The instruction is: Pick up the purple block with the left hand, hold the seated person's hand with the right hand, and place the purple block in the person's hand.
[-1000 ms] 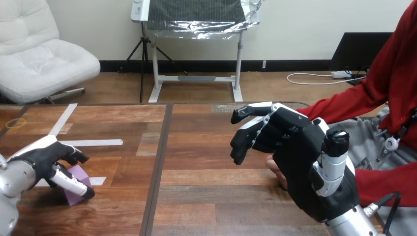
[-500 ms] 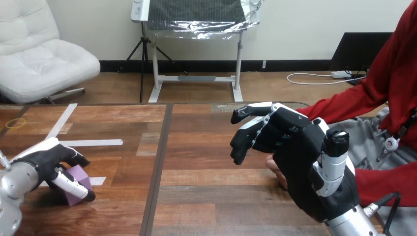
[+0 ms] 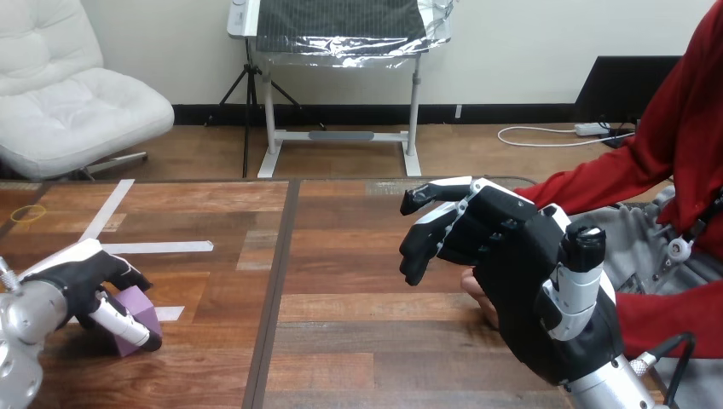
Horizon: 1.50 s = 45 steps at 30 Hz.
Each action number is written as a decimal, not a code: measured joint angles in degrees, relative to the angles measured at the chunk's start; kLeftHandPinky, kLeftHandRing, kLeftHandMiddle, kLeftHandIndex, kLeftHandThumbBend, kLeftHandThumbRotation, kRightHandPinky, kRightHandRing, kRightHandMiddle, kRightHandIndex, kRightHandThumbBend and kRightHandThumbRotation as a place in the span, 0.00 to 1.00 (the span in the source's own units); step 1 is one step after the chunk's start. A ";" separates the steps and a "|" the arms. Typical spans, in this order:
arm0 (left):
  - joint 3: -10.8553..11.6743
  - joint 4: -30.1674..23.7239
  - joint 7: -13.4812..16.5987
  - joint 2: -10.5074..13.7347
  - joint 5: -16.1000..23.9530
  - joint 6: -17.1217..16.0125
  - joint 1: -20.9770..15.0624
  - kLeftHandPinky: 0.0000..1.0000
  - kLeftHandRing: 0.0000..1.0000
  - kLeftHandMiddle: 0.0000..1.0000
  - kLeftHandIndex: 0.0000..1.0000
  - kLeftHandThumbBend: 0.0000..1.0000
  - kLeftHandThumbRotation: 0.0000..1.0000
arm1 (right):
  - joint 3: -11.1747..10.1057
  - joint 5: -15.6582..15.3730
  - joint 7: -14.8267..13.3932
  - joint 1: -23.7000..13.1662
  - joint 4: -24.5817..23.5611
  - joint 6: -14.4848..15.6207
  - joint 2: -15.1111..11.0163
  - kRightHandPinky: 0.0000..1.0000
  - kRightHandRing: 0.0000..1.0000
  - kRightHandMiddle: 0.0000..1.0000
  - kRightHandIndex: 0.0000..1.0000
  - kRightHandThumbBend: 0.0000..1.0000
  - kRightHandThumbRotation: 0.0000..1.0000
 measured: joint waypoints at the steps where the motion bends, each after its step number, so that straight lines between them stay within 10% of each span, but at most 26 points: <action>1: -0.09 -0.14 0.00 0.00 0.06 0.16 0.00 0.64 0.84 0.87 0.75 0.82 0.00 | 0.00 0.00 0.00 0.00 0.00 0.00 0.00 0.37 0.45 0.52 0.62 0.93 1.00; 45: -0.83 -0.01 5.84 -0.30 -0.43 -0.40 -0.21 0.42 0.49 0.54 0.46 0.76 0.00 | -0.05 0.02 0.37 0.00 0.00 -0.12 -0.13 0.37 0.45 0.52 0.62 0.93 1.00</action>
